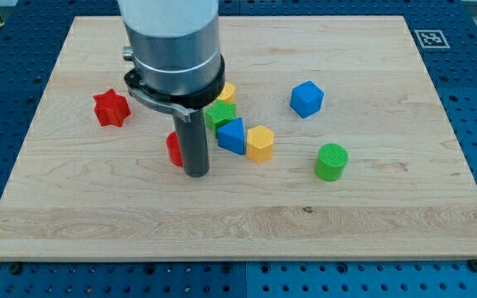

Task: Place the red circle below the red star

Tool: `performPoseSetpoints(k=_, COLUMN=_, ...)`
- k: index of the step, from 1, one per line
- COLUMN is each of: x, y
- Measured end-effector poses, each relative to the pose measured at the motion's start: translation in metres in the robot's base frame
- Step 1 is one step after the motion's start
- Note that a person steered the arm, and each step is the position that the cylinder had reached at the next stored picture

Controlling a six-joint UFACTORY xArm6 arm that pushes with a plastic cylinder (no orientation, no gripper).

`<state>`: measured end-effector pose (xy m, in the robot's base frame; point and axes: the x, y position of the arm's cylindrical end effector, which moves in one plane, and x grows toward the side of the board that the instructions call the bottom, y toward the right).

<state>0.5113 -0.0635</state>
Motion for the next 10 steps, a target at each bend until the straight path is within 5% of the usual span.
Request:
performPoseSetpoints(k=6, x=-0.062, y=-0.005)
performPoseSetpoints(k=10, x=-0.054, y=-0.037)
